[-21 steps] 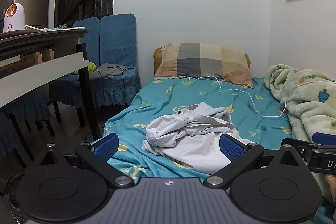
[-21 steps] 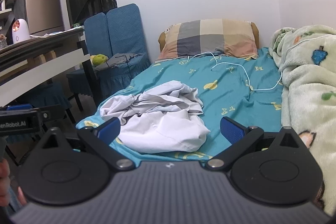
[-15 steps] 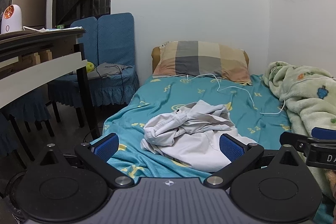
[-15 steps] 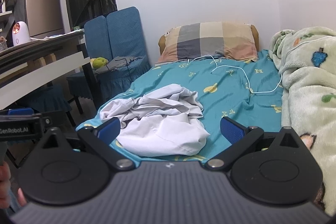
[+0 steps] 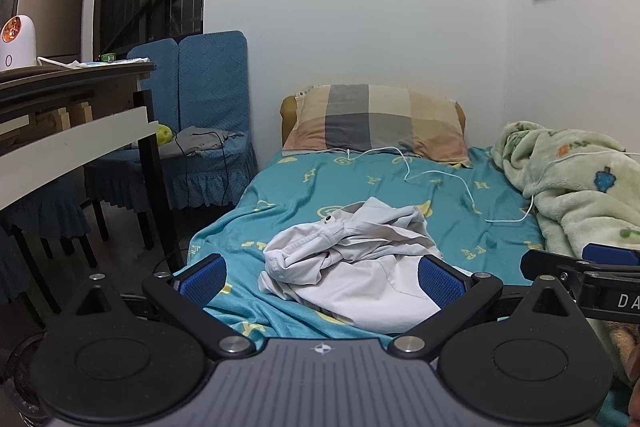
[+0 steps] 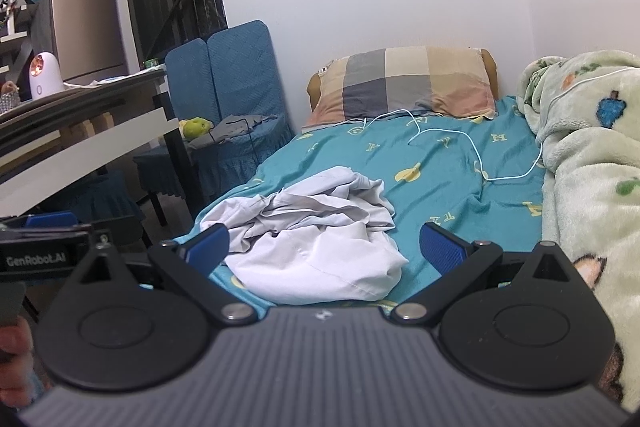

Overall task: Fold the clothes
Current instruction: 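Move both tools toward the crumpled white T-shirt on the bed, then grasp the white T-shirt edge with the left gripper and lift it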

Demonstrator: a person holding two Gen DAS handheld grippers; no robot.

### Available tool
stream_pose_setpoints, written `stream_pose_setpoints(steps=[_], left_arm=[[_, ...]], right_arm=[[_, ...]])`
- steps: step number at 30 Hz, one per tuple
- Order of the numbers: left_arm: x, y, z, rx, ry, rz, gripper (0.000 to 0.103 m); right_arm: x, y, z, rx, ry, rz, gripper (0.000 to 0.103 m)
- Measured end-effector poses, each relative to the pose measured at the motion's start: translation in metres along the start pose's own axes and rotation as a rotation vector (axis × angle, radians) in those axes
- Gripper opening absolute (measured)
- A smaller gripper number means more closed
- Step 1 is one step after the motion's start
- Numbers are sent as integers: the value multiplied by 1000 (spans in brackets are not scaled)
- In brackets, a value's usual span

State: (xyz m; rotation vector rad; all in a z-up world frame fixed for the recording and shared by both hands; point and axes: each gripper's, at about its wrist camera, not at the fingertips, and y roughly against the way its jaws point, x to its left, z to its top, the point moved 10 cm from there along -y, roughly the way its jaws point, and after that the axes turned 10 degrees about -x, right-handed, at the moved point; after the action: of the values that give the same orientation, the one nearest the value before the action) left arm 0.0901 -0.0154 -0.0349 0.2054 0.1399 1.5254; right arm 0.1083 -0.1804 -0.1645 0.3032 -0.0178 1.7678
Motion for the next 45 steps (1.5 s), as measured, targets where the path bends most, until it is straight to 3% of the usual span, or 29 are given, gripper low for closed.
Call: stream_pose_setpoints(steps=[16,23,29,35,39,45], left_arm=[[-2,-2,1,-8,-25,4,103],[6,-2,-2,7,-31,-3,103],[16,5,-1,27,11,-34,103],[24,-2,5,-9,-22,-28,100],[21,-36,14,4,-55,-31,100],[-6,-118,10,49,-182,-68,100]], right_arm=[[-1,4,-1,-36,-15,-10,103],[5,7,8,-1,-61,-63,103],[21,14,29,31,-82,-158,103],[29,17,38,32,-58,-173,103],[19,11,30,39,-49,-172,103],[-14,-7,0,84,-77,-173,103]])
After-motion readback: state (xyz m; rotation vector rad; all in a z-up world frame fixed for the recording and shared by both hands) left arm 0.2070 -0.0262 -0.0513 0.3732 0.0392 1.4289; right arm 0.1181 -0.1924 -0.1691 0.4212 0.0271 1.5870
